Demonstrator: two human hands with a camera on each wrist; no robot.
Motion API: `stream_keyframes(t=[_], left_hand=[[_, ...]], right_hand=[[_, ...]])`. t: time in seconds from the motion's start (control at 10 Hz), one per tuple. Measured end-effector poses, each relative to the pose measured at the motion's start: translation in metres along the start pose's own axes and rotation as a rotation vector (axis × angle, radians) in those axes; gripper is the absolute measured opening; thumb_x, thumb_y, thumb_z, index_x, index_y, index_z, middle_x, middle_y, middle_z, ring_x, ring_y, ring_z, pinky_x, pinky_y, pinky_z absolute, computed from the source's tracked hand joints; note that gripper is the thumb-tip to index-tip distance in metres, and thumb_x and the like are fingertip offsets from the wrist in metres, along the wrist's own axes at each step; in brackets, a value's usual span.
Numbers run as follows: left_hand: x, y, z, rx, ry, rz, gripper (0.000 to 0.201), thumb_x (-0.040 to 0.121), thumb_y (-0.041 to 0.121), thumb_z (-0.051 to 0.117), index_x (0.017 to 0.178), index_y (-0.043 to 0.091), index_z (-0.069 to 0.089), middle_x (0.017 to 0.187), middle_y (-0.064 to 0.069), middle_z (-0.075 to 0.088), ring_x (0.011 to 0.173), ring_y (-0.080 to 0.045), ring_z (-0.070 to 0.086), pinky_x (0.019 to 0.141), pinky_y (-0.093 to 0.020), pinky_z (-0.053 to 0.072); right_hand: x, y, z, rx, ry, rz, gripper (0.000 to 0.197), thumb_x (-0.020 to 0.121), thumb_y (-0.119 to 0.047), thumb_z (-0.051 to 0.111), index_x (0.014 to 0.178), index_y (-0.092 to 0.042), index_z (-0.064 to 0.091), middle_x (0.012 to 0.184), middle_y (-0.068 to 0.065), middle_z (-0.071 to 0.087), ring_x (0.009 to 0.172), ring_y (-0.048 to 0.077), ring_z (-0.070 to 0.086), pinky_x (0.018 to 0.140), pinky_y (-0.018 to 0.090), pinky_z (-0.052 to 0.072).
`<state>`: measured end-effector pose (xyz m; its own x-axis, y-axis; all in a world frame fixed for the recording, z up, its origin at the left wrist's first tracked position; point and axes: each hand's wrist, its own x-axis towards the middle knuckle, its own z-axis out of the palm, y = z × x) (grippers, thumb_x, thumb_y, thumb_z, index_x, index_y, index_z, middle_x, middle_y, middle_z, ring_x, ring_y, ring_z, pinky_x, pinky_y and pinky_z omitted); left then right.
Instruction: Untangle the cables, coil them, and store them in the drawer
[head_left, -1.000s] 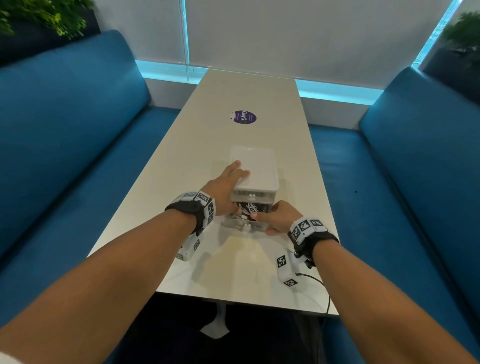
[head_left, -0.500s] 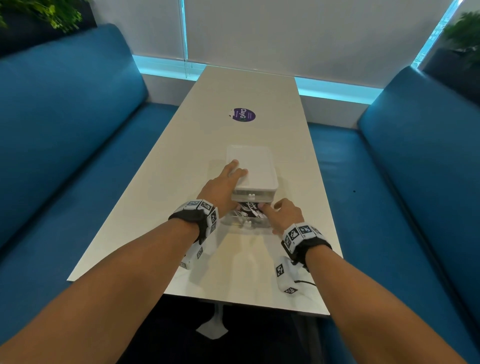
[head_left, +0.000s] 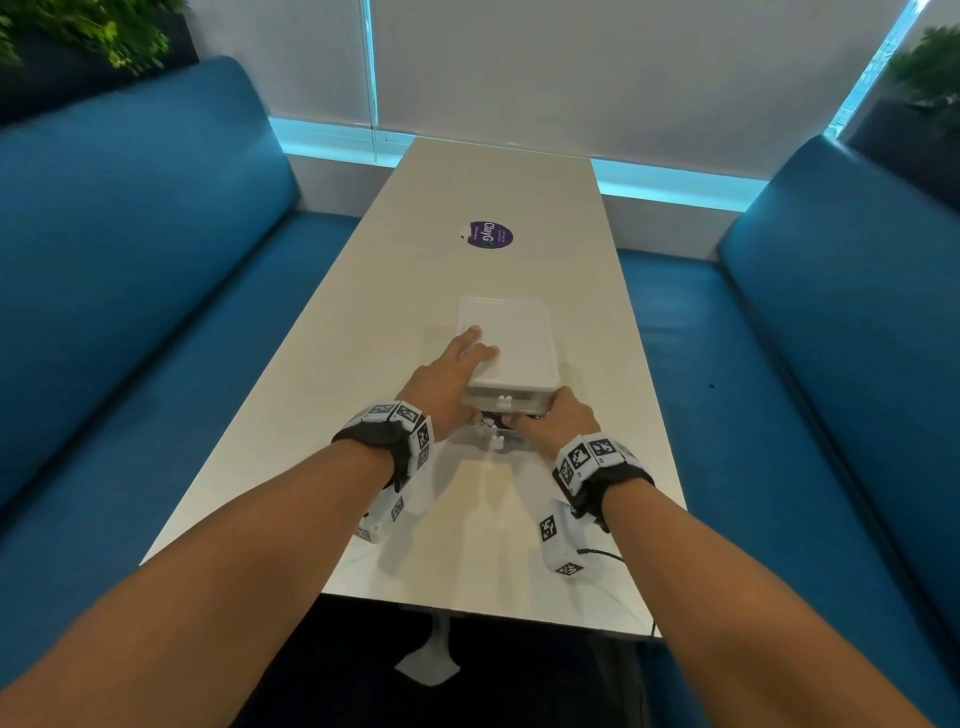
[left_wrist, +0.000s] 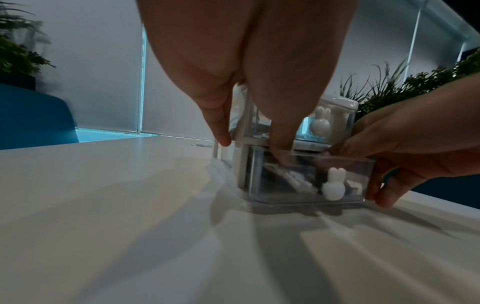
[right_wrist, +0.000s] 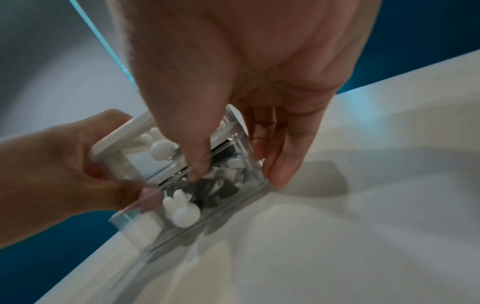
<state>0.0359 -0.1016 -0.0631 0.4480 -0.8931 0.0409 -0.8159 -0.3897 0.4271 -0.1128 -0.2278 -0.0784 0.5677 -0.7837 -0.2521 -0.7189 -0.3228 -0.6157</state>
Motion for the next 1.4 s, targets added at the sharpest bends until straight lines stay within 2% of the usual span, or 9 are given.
stream_keyframes(t=[0.3,0.4,0.5,0.7,0.8,0.9,1.1,1.3,1.4], left_hand=[[-0.009,-0.001,-0.011,-0.083,-0.092,0.051,0.097,0.074,0.046,0.075,0.153,0.037,0.021,0.162,0.023,-0.007,0.131,-0.027,0.051,0.100,-0.041,0.047],[-0.009,-0.008,-0.016,-0.046,-0.173,0.089,0.116,0.065,0.055,0.083,0.155,0.039,0.011,0.159,0.027,-0.016,0.142,-0.025,0.039,0.105,-0.045,0.046],[-0.010,-0.015,-0.020,-0.012,-0.198,0.139,0.126,0.064,0.039,0.089,0.155,0.043,0.001,0.161,0.023,-0.017,0.140,-0.027,0.041,0.101,-0.046,0.050],[-0.024,-0.044,-0.022,-0.047,-0.115,0.137,0.119,0.068,0.026,0.087,0.152,0.054,0.007,0.159,0.032,-0.018,0.110,-0.029,0.063,0.088,-0.045,0.055],[-0.022,-0.040,-0.014,-0.060,-0.050,0.106,0.105,0.073,0.033,0.085,0.153,0.043,0.018,0.161,0.029,-0.012,0.133,-0.023,0.049,0.102,-0.043,0.048],[-0.021,-0.036,-0.008,-0.054,0.007,0.109,0.095,0.079,0.030,0.081,0.153,0.041,0.023,0.162,0.027,-0.006,0.131,-0.025,0.052,0.102,-0.043,0.048],[-0.025,-0.034,-0.004,-0.147,0.046,0.073,0.090,0.080,0.024,0.083,0.151,0.037,0.030,0.164,0.024,0.001,0.112,-0.012,0.060,0.096,-0.035,0.051],[-0.025,-0.024,-0.003,-0.327,0.049,-0.003,0.103,0.081,0.015,0.081,0.154,0.041,0.012,0.163,0.020,0.012,0.124,-0.015,0.056,0.099,-0.033,0.050],[-0.036,-0.026,0.000,-0.562,0.075,-0.120,0.112,0.080,0.020,0.082,0.158,0.034,0.002,0.161,0.011,0.024,0.135,-0.012,0.042,0.107,-0.035,0.042]], right_hand=[[0.002,0.035,-0.013,0.162,-0.258,-0.152,0.102,0.058,-0.057,0.083,0.143,-0.033,0.031,0.121,-0.005,0.059,0.098,0.017,0.069,0.086,0.040,0.058],[0.000,0.036,-0.013,-0.003,-0.249,-0.235,0.086,0.062,-0.042,0.077,0.139,-0.026,0.042,0.124,-0.007,0.062,0.106,0.019,0.066,0.086,0.038,0.059],[-0.008,0.032,-0.018,-0.027,-0.202,-0.263,0.068,0.075,-0.029,0.077,0.136,-0.021,0.048,0.122,-0.006,0.062,0.106,0.020,0.065,0.091,0.034,0.051],[-0.008,0.040,-0.019,0.020,-0.190,-0.294,0.059,0.080,-0.026,0.077,0.132,-0.026,0.051,0.122,-0.009,0.063,0.102,0.016,0.066,0.092,0.033,0.051],[-0.006,0.039,-0.014,0.051,-0.151,-0.280,0.046,0.081,-0.025,0.077,0.122,-0.025,0.056,0.113,-0.008,0.066,0.089,0.016,0.069,0.083,0.033,0.057],[-0.010,0.038,-0.009,0.166,-0.089,-0.243,0.031,0.084,-0.020,0.076,0.109,-0.021,0.058,0.104,-0.006,0.067,0.075,0.016,0.071,0.064,0.023,0.057],[-0.011,0.036,-0.009,0.253,-0.087,-0.229,0.031,0.086,-0.016,0.075,0.113,-0.017,0.060,0.106,-0.005,0.065,0.079,0.016,0.068,0.054,0.013,0.050],[-0.007,0.028,-0.005,0.135,-0.082,-0.222,0.042,0.086,-0.023,0.073,0.124,-0.019,0.056,0.113,-0.002,0.066,0.082,0.022,0.068,0.072,0.036,0.061],[-0.008,0.027,-0.007,0.043,-0.096,-0.222,0.069,0.083,-0.029,0.075,0.142,-0.020,0.040,0.124,0.000,0.060,0.108,0.023,0.062,0.094,0.041,0.053]])
